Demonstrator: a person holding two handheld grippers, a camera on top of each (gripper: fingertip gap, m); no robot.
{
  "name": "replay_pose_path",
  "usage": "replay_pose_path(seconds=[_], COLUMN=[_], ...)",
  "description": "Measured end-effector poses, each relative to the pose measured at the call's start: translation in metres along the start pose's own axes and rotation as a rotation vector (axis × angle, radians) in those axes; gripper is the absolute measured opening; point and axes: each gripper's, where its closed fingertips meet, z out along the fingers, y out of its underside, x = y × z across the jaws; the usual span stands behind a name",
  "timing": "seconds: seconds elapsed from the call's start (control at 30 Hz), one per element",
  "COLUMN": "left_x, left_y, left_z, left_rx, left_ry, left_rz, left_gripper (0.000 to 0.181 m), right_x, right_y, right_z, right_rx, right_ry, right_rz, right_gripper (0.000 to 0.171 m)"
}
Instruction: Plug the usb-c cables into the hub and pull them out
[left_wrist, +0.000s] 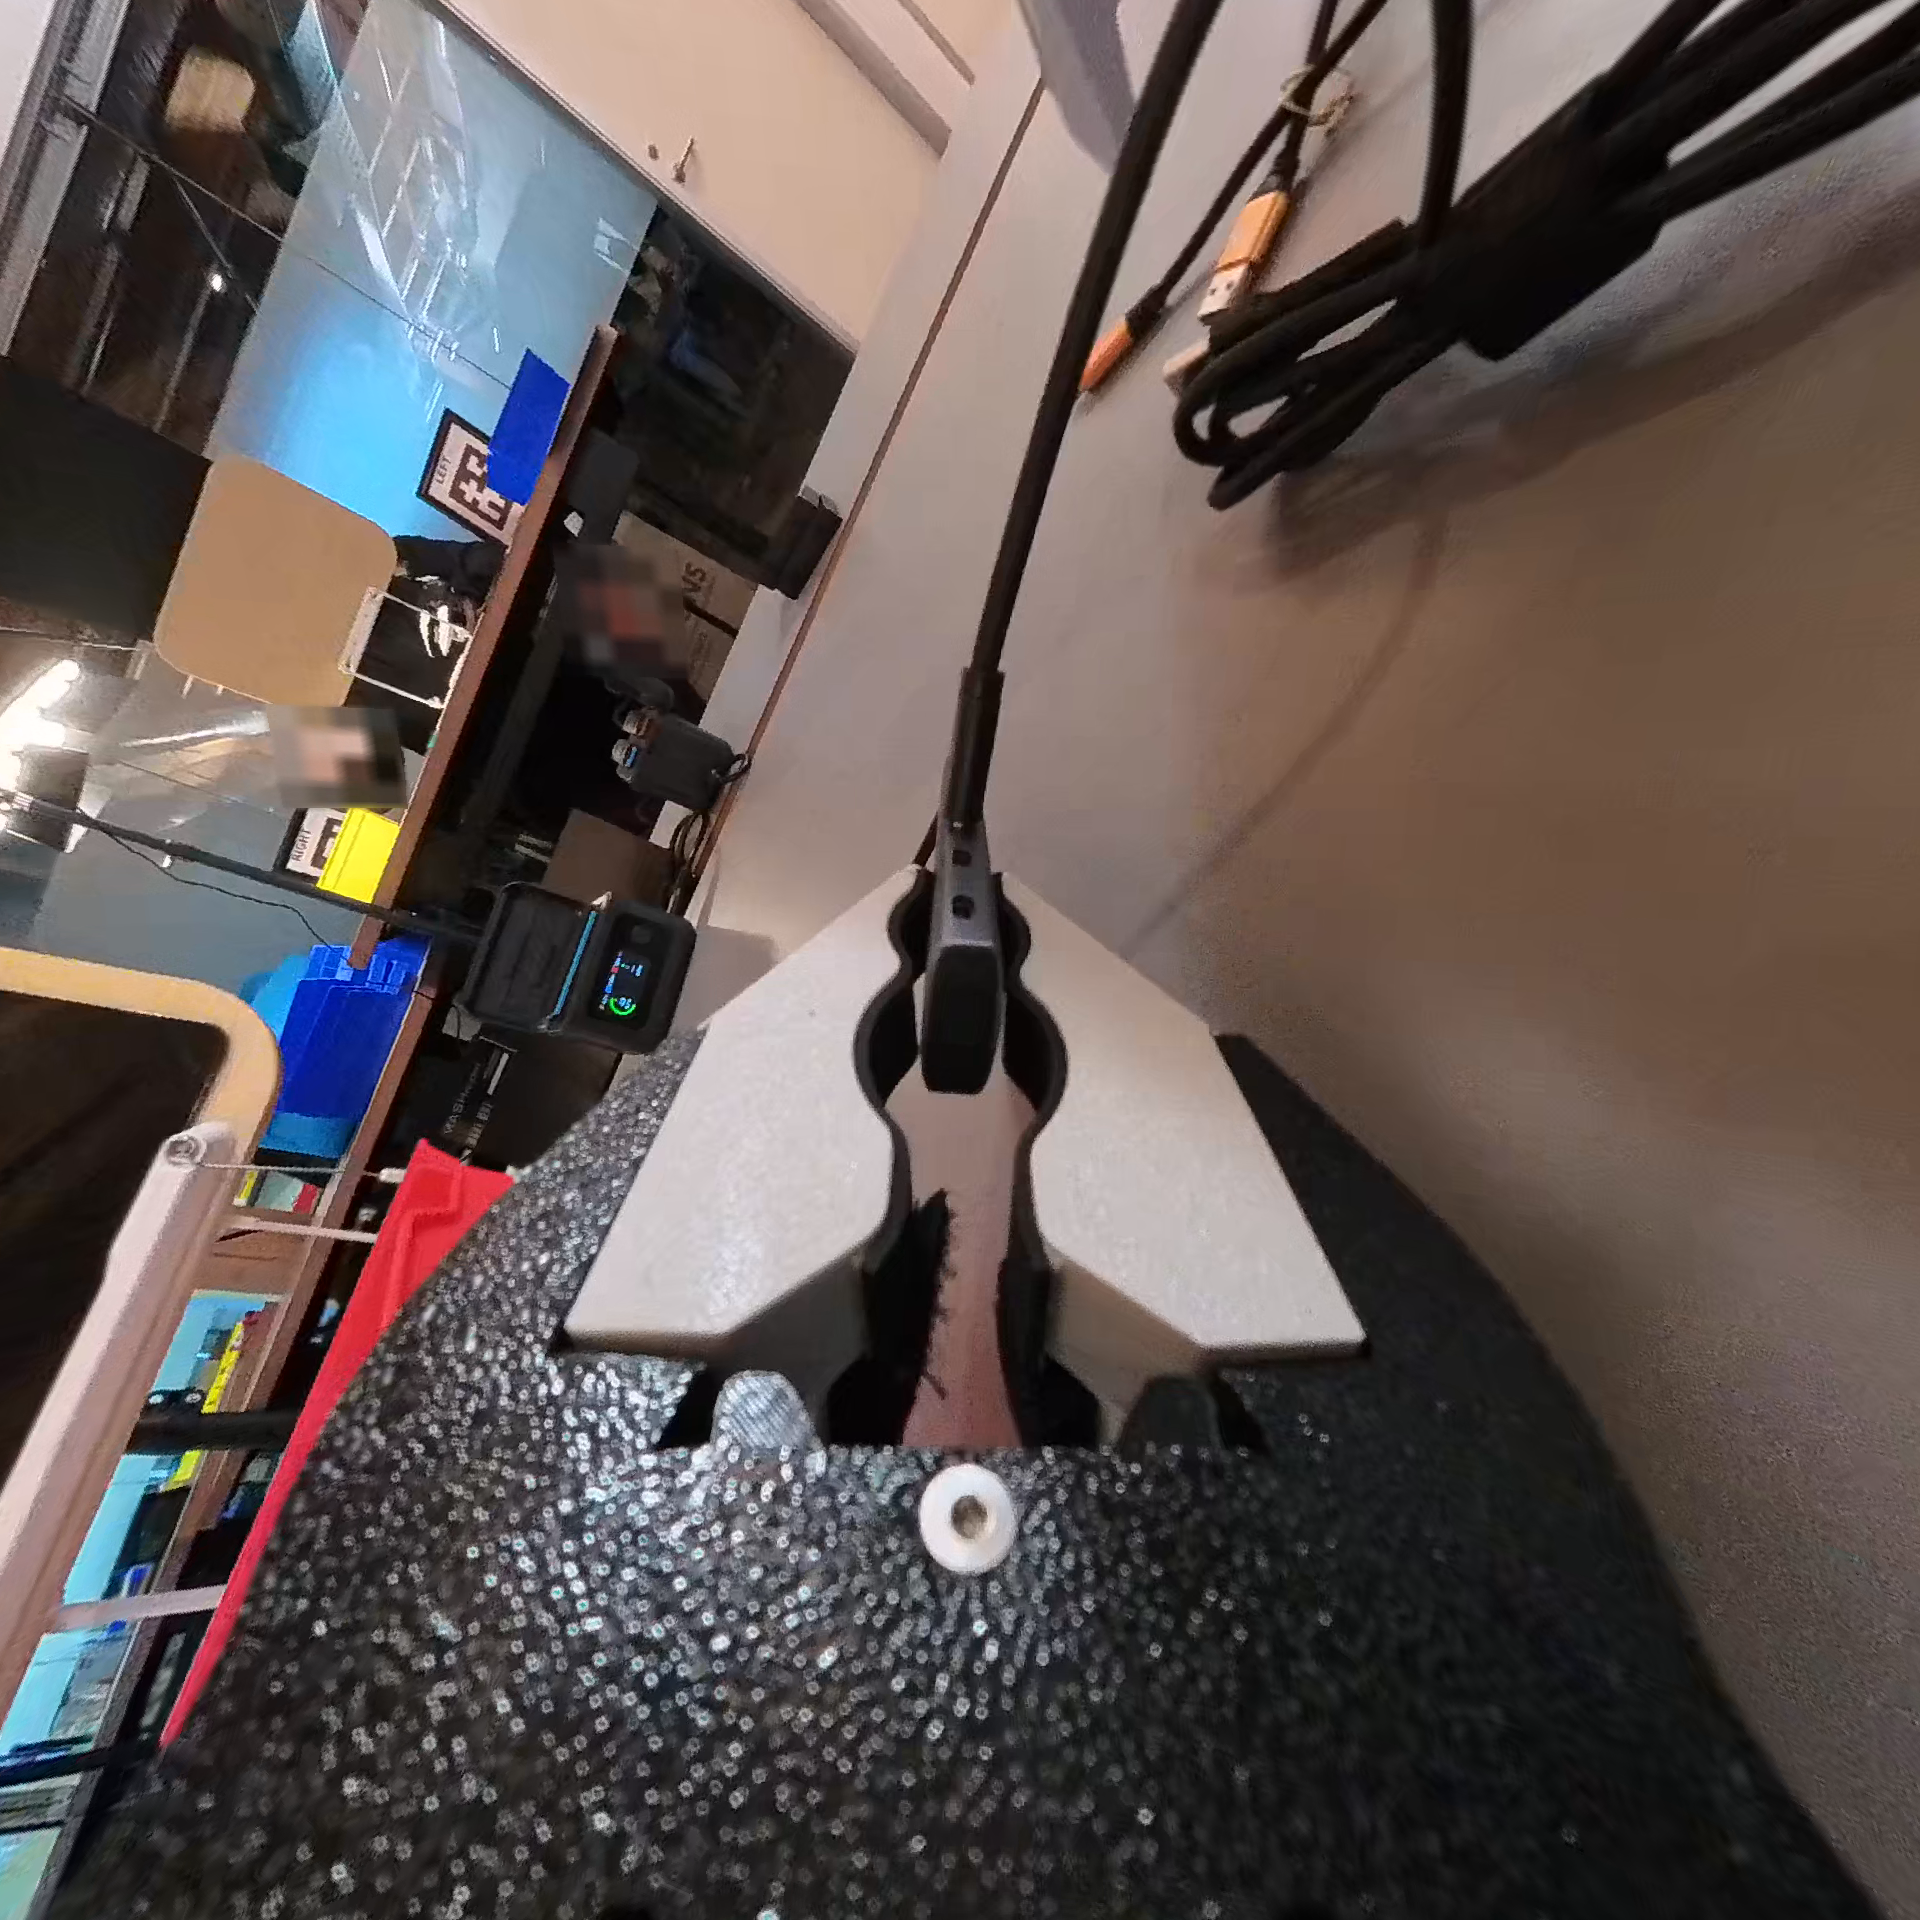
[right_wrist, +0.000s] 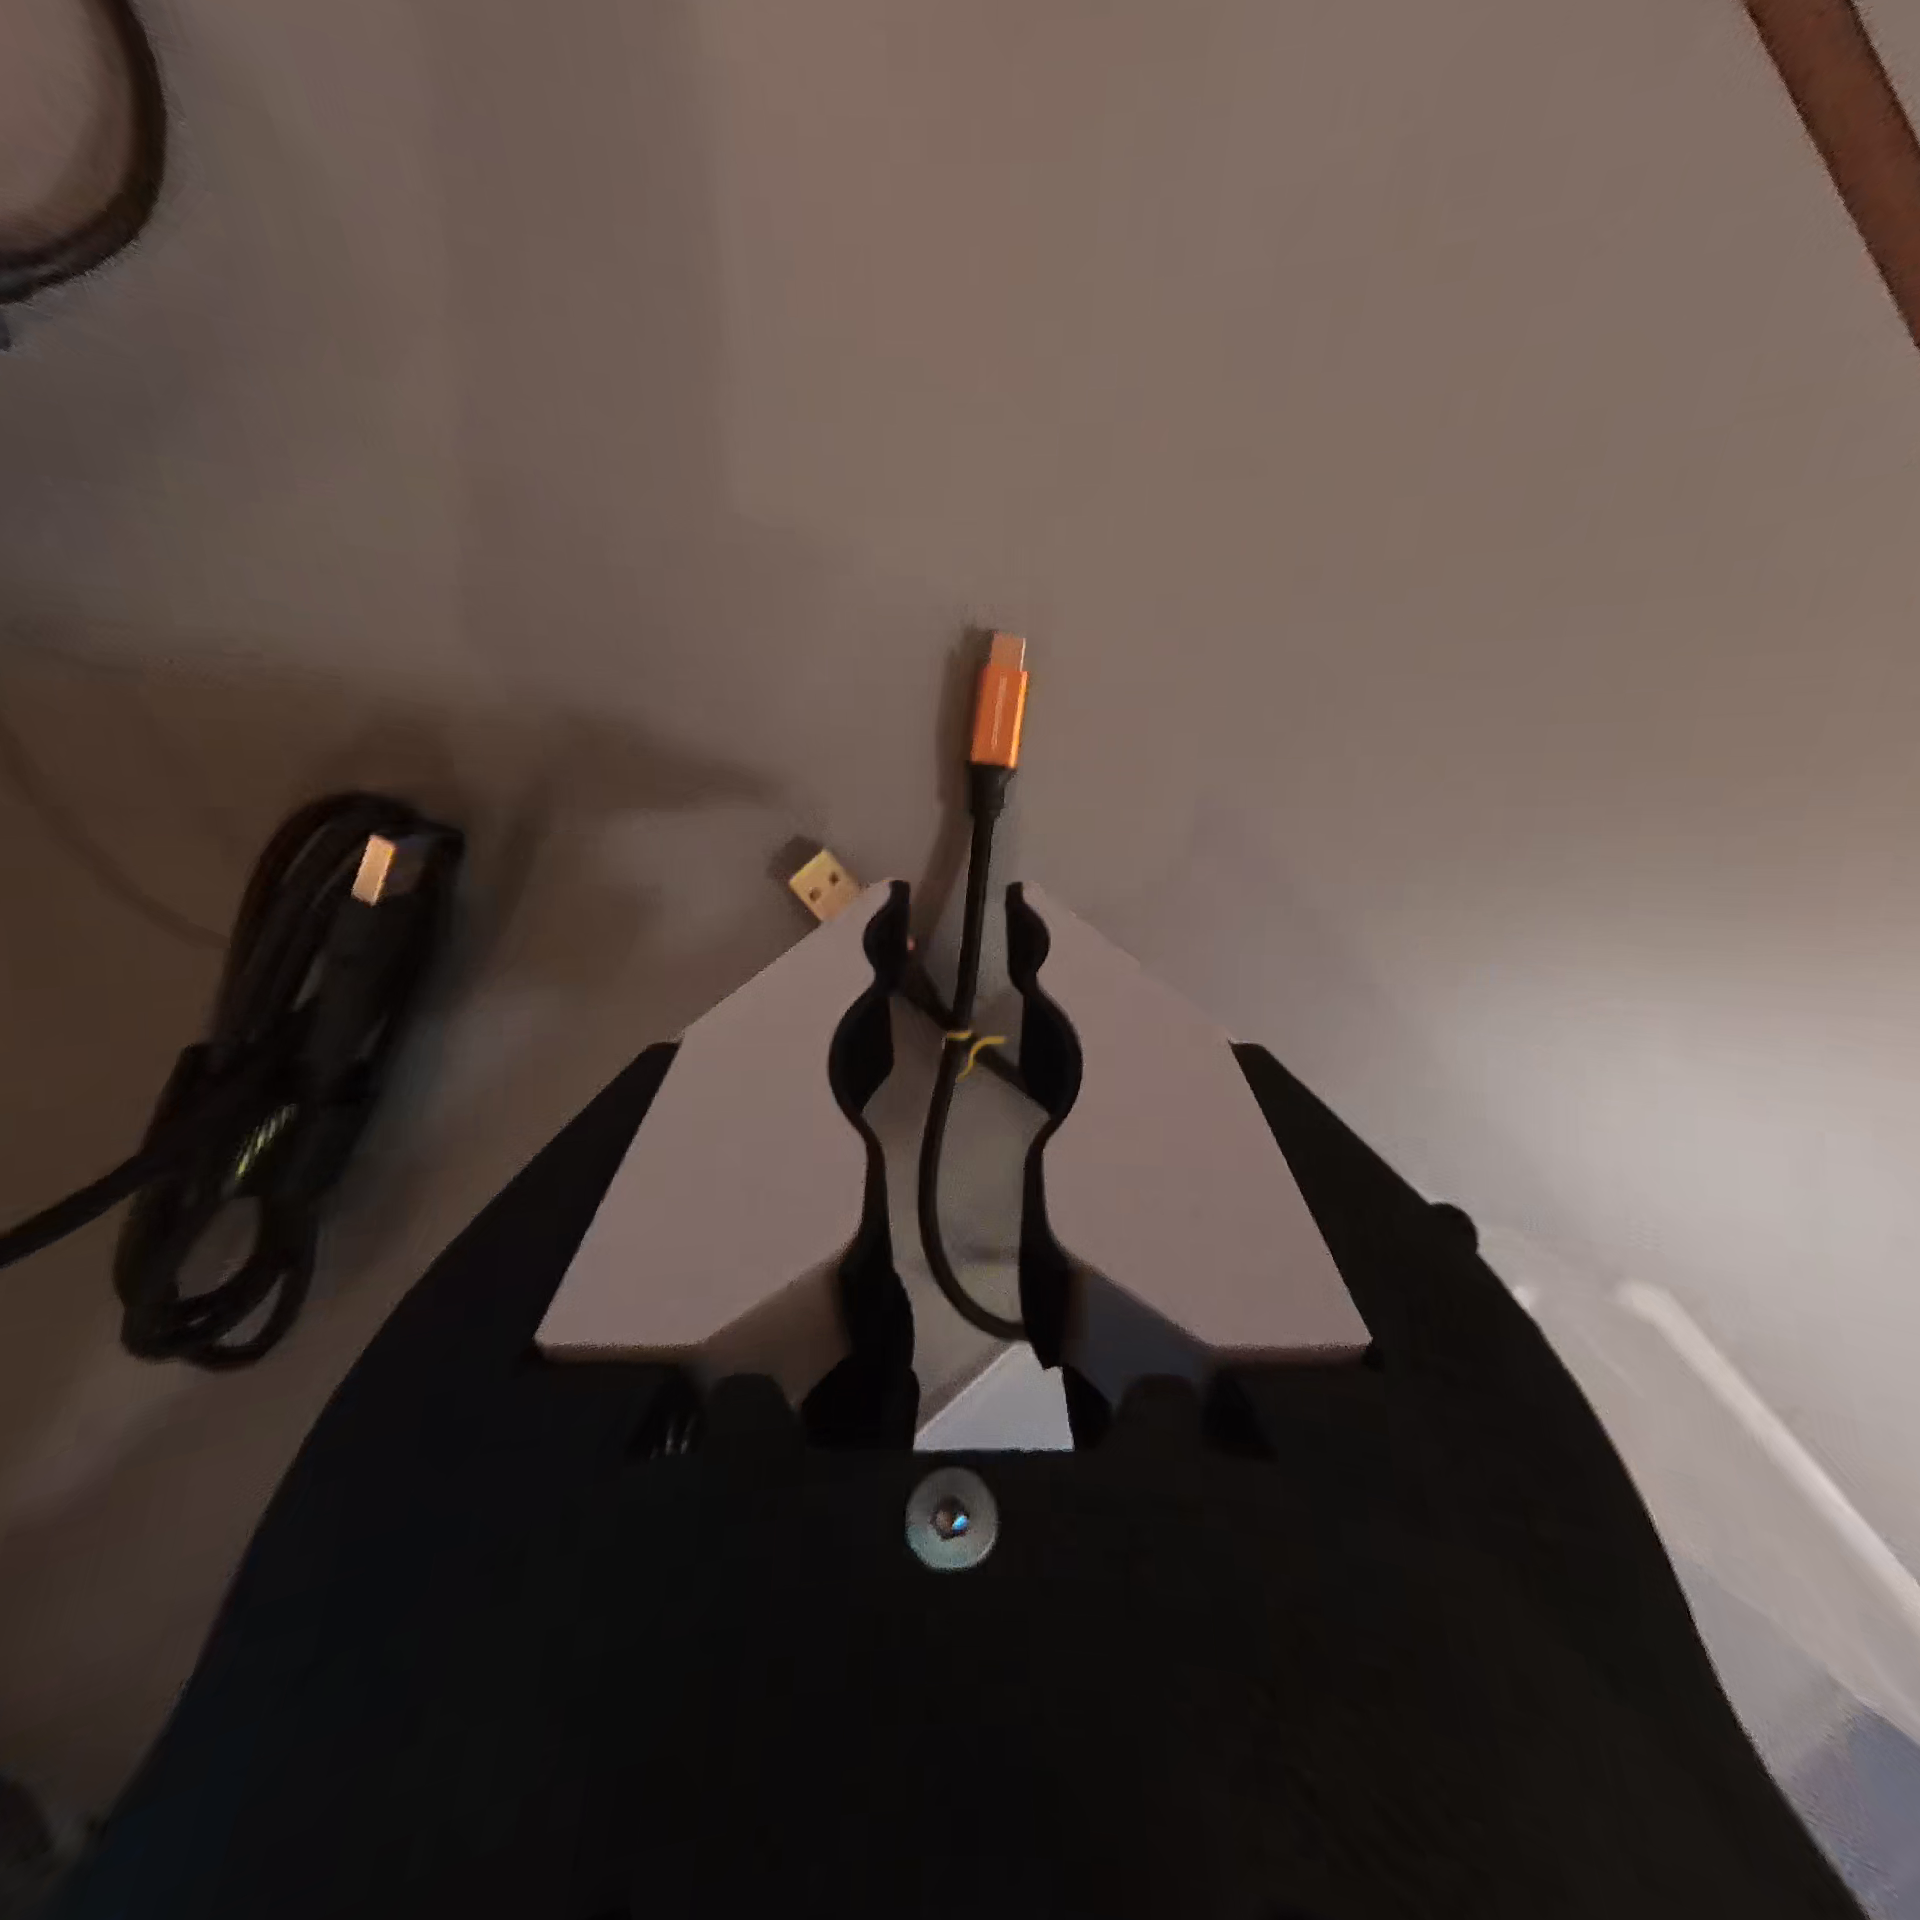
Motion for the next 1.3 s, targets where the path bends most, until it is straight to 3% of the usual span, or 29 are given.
replay_pose_path(seconds=[0.23,0.37,0.5,0.67,0.8,1.03,1.3], left_x=[0.001,0.002,0.004,0.005,0.008,0.011,0.016], left_y=[-0.002,-0.003,-0.005,-0.006,-0.008,-0.009,-0.012], left_z=[-0.001,0.000,0.001,0.002,0.002,0.002,0.003], left_rx=[0.007,0.017,0.027,0.026,0.033,0.017,0.018], left_ry=[0.004,0.012,0.025,0.026,0.030,0.015,0.011], left_rz=[-0.005,-0.023,-0.034,-0.014,0.013,0.116,0.225], left_gripper=[0.008,0.008,0.009,0.008,0.008,0.008,0.007], right_x=[0.001,-0.008,-0.029,-0.094,-0.153,-0.198,-0.199], right_y=[0.016,0.017,0.010,0.002,0.003,0.006,0.003], right_z=[0.029,0.030,-0.002,-0.063,-0.080,-0.056,-0.042], right_rx=[-0.226,-0.240,-0.192,-0.141,-0.162,-0.244,-0.307], right_ry=[-0.022,-0.097,-0.142,-0.308,-0.417,-0.470,-0.461], right_rz=[0.054,0.128,-0.010,-0.197,-0.335,-0.386,-0.386], right_gripper=[0.019,0.002,0.002,0.002,0.002,0.002,0.002])
